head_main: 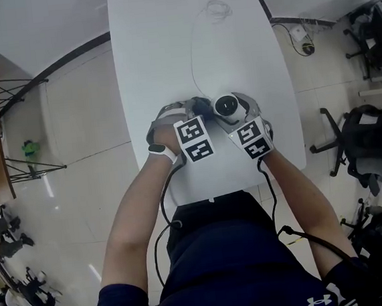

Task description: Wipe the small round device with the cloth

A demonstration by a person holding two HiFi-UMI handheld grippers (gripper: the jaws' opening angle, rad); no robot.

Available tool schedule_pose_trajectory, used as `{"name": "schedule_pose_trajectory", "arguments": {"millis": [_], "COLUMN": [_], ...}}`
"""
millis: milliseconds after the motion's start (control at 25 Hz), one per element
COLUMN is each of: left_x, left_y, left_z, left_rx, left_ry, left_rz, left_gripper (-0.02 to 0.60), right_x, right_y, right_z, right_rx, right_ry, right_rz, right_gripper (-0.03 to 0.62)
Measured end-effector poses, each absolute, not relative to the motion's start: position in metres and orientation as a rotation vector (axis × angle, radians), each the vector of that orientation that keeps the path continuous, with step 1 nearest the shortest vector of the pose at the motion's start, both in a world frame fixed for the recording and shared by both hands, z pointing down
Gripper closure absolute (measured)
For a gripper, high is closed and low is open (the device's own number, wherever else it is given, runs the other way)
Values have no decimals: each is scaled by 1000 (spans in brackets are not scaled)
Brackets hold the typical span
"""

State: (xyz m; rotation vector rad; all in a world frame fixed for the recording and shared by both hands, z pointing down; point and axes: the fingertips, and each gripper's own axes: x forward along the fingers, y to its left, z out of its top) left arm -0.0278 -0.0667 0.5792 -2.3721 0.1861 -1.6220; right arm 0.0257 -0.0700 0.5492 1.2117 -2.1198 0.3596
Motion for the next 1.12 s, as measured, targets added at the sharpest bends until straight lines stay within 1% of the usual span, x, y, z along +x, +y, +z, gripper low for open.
{"name": "schedule_pose_trajectory", "arguments": {"millis": [80, 160, 280, 360, 560, 680, 840, 1120], "left_x": [-30, -30, -11, 4, 19, 12, -2, -14], "left_y": [-75, -83, -73, -59, -45, -49, -53, -46], "left_z": [565, 534, 483, 472, 484, 493, 512, 552], "left_rx": [-2424, -2477, -2487, -2443, -2420, -2459, -2458, -2129], "left_ry": [253, 326, 341, 325, 393, 459, 479, 283], "left_rz": [-1593, -1498, -1327, -1283, -1278, -1288, -1379, -1517], "left_gripper": [436, 436, 434, 434, 434, 434, 433, 434], "right_x": [26, 26, 29, 34, 34, 33, 37, 34], "right_y": [-70, -71, -63, -57, -56, -57, -55, -56], "right_z": [548, 546, 555, 565, 568, 568, 568, 568], "right_rx": [1204, 1176, 1062, 989, 944, 954, 959, 951], "right_ry": [-2117, -2108, -2076, -2050, -2065, -2074, -2070, -2056], "right_rz": [351, 326, 274, 223, 182, 206, 227, 237], "right_gripper": [241, 241, 220, 220, 246, 252, 256, 256]}}
